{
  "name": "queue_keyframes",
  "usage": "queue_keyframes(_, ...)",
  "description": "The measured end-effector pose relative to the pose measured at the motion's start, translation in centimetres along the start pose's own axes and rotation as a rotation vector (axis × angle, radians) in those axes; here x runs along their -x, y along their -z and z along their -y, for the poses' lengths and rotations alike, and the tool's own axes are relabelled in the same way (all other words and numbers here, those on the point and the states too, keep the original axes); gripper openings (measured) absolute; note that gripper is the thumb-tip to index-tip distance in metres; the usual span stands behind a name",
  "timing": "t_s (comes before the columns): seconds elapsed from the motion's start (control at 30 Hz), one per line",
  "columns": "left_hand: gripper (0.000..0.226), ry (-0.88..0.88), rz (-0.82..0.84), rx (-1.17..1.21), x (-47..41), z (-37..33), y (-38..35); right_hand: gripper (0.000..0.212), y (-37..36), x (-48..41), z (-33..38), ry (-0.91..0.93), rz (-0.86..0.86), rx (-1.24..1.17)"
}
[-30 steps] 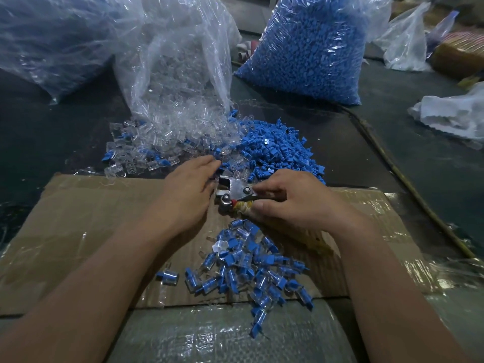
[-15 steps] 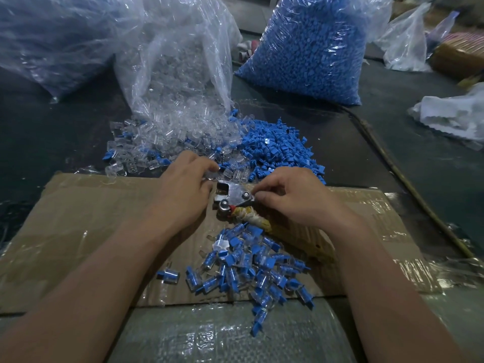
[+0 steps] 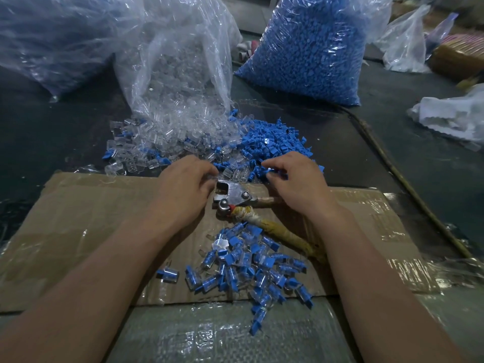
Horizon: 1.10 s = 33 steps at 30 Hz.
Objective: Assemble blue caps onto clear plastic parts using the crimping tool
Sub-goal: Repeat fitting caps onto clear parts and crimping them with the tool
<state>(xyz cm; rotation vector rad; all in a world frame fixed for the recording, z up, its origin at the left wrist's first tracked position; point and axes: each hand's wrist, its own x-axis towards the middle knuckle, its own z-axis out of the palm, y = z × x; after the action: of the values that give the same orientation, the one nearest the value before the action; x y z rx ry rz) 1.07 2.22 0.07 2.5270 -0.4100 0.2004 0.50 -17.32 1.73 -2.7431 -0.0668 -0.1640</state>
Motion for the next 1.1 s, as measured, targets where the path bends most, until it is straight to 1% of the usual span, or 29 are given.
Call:
queue_keyframes(0.1, 0.031, 0.036, -0.122, 0.109, 0.2, -0.3, 0.4, 0.03, -0.2, -0.2, -0.1, 0.021, 0.059, 0.073)
queue_keyframes(0.17, 0.036, 0.044, -0.19, 0.18, 0.3, -0.7, 0.6, 0.025, -0.3, -0.3, -0.2, 0.017, 0.058, 0.081)
queue_keyframes(0.23, 0.041, 0.046, -0.214, 0.229, 0.4, -1.0, 0.8, 0.02, -0.4, -0.4, -0.3, 0.02, 0.042, 0.071)
queue_keyframes(0.33, 0.035, 0.059, -0.179, 0.292, 0.5, -1.3, 1.1, 0.015, -0.6, -0.3, -0.3, 0.051, 0.024, 0.065)
queue_keyframes(0.4, 0.022, 0.067, -0.156, 0.312, 0.7, -1.6, 1.4, 0.014, -0.2, -0.1, -0.1, 0.07, -0.011, 0.015)
queue_keyframes(0.47, 0.01, 0.101, -0.131, 0.426, 0.9, -2.0, 1.8, 0.014, 0.4, 0.2, 0.2, 0.072, -0.069, -0.089)
queue_keyframes(0.53, 0.014, 0.157, -0.108, 0.58, 1.2, -2.4, 2.0, 0.014, 1.0, 0.7, 0.6, 0.065, -0.126, -0.224)
queue_keyframes(0.6, 0.013, 0.188, -0.101, 0.637, 1.3, -2.6, 2.2, 0.013, 1.5, 1.2, 1.2, 0.057, -0.136, -0.363)
queue_keyframes(0.67, 0.007, 0.237, -0.102, 0.722, 1.3, -2.7, 2.3, 0.017, 1.6, 1.7, 1.8, 0.072, -0.105, -0.443)
queue_keyframes(0.73, 0.009, 0.291, -0.084, 0.842, 1.2, -2.7, 2.5, 0.019, 1.5, 2.1, 2.5, 0.094, -0.094, -0.499)
queue_keyframes(0.83, 0.012, 0.339, -0.03, 0.979, 1.1, -2.9, 2.7, 0.024, 1.4, 2.7, 3.4, 0.134, -0.139, -0.622)
queue_keyframes(0.93, 0.015, 0.319, 0.004, 1.008, 1.3, -3.0, 2.8, 0.029, 1.2, 3.1, 4.1, 0.192, -0.172, -0.654)
queue_keyframes(1.1, 0.018, 0.254, 0.052, 1.001, 1.6, -3.3, 2.7, 0.019, 0.8, 3.2, 4.5, 0.239, -0.185, -0.599)
